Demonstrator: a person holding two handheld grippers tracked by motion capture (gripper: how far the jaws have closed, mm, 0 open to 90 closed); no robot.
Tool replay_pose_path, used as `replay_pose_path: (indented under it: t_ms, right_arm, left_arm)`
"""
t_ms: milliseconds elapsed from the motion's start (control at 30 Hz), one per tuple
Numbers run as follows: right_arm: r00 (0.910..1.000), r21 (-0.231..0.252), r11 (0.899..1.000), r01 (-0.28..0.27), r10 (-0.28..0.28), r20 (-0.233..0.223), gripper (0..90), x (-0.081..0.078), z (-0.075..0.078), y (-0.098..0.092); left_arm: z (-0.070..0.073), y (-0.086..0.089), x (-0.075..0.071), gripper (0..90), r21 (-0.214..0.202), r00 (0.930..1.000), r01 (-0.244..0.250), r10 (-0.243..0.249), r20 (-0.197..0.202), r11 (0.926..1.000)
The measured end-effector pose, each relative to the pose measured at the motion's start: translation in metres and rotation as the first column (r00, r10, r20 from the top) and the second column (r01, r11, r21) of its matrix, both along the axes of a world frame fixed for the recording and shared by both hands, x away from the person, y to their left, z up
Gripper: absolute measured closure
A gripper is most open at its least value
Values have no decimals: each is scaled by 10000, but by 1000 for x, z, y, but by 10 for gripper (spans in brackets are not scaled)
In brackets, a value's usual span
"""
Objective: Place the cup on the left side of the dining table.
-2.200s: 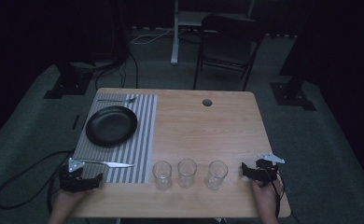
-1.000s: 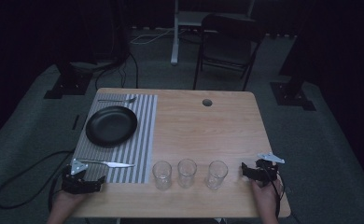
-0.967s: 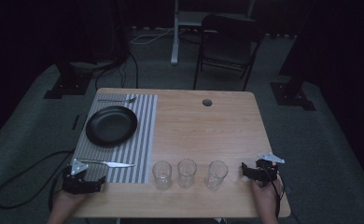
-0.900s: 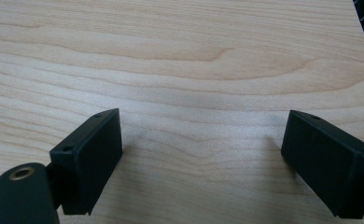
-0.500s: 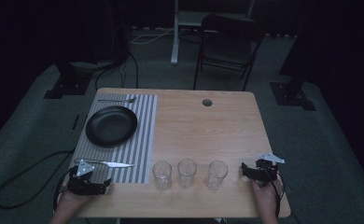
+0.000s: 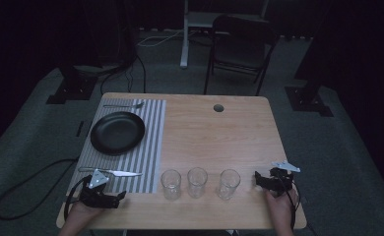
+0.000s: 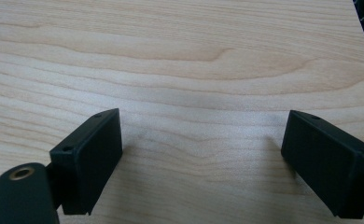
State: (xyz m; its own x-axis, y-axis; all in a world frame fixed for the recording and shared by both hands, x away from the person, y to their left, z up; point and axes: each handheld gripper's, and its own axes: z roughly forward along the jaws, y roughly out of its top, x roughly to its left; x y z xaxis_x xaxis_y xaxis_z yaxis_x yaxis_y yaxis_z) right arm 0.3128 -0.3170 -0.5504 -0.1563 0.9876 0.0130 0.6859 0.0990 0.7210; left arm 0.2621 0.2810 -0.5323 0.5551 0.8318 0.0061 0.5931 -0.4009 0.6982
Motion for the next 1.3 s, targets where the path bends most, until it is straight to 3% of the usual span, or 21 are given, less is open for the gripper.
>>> replay_pose_path:
  t_ms: [433,700,800,1033,1300]
  right_arm:
    - [10000,-1,10000,1,-1,-1,120,0,0,0]
    - [10000,-1,10000,-2,2,0,120,0,0,0]
    - [10000,-2,10000,1,-1,1,120,0,0,0]
    - [10000,2,10000,2,-2,-2,120,0,0,0]
    - [10000,-3,10000,0,0,2,120,0,0,0]
  left_arm:
    - [4,-24,-3,43,-427,9957,922,-917,135,9948]
    - [6,-34,-5,42,-465,9927,1187,-1175,285,9918]
    - [7,-40,-5,42,-610,9889,1481,-1472,185,9871]
    - [5,-53,-4,42,-472,9829,1840,-1834,154,9818]
    - [5,-70,-3,43,-550,9723,2339,-2333,165,9707]
